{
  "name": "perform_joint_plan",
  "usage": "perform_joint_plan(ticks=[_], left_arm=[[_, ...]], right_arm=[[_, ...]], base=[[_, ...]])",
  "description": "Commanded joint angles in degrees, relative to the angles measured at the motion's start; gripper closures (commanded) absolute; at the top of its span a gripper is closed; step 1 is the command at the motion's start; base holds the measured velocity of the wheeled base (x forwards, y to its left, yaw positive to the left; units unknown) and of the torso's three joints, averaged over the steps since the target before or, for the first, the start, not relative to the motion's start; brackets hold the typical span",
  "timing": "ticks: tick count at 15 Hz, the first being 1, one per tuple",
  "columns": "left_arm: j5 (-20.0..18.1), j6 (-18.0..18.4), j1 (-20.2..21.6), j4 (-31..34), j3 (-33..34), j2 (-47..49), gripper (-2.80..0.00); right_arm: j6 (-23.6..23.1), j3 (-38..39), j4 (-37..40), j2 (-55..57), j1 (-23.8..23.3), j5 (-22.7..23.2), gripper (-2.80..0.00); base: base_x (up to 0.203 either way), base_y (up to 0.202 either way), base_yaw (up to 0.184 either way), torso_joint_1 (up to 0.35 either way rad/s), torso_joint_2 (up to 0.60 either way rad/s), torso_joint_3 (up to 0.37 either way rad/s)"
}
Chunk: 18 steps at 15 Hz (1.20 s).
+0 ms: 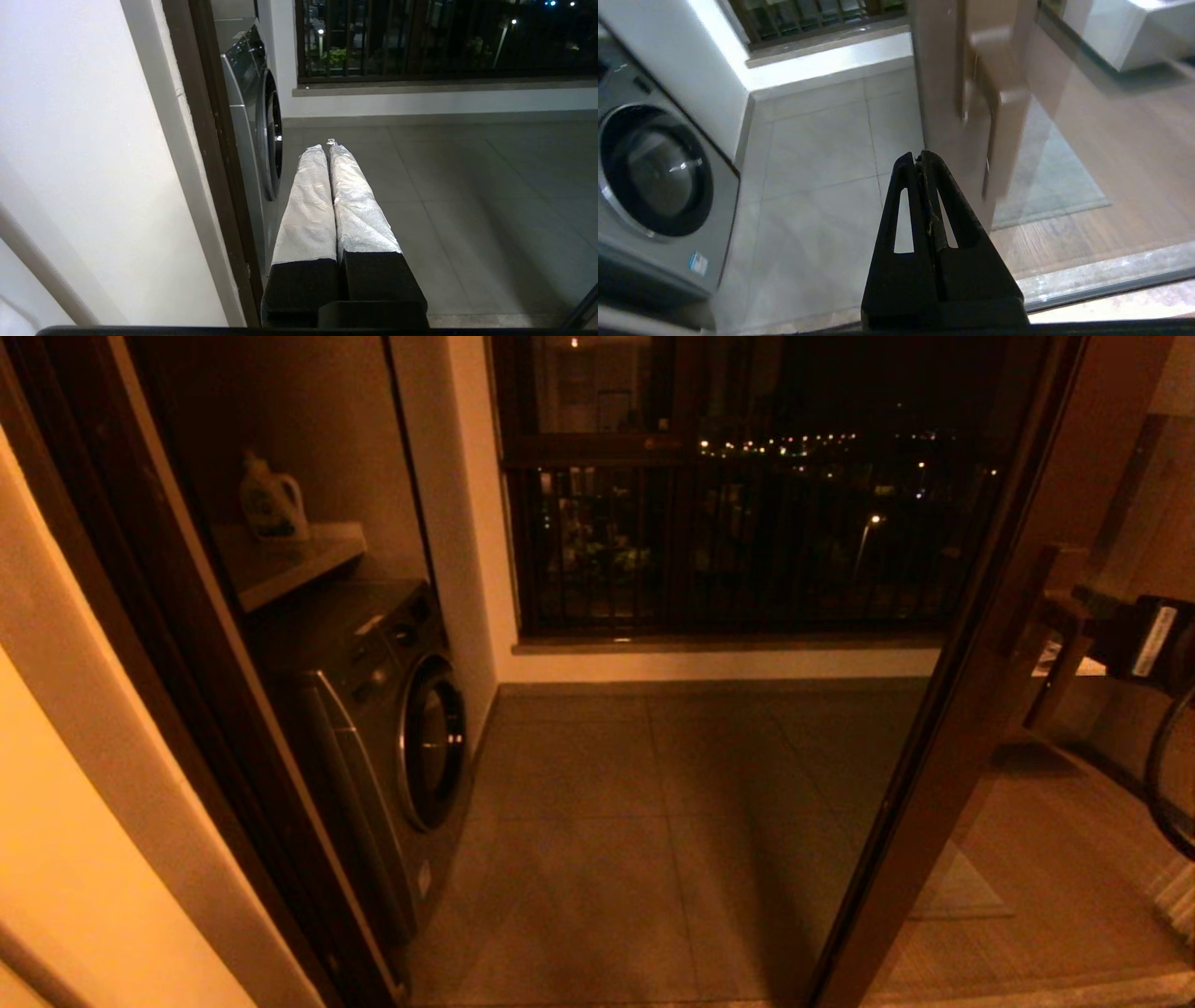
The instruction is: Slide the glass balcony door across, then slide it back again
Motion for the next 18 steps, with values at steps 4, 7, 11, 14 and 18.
perform_joint_plan(ticks=[4,7,11,14,18], left_arm=[[-0.01,-0.02,0.01,-0.06,2.29,0.07,0.0],[0.02,-0.04,0.01,-0.06,2.29,0.07,0.0],[0.02,-0.04,0.01,-0.06,2.29,0.07,0.0],[0.03,-0.04,0.01,-0.06,2.29,0.07,0.0],[0.04,-0.04,0.01,-0.06,2.29,0.07,0.0]], right_arm=[[-5.27,3.74,12.92,-26.48,4.4,-4.2,0.0],[-10.84,6.5,21.46,-42.98,3.77,-5.78,0.0],[-16.15,10.41,31.12,-61.92,0.43,-5.04,0.0],[-14.26,20.58,32.74,-71.0,-0.3,-4.5,0.0],[-6.89,40.41,28.07,-70.88,-0.51,-4.66,0.0]], base=[[0.0,0.0,0.0,0.0,0.0,0.0],[0.0,0.0,0.0,0.0,0.0,0.0],[0.0,0.0,0.0,0.0,0.0,0.0],[0.0,0.0,0.0,0.0,0.0,0.0],[0.0,0.0,0.0,0.0,0.0,0.0]])
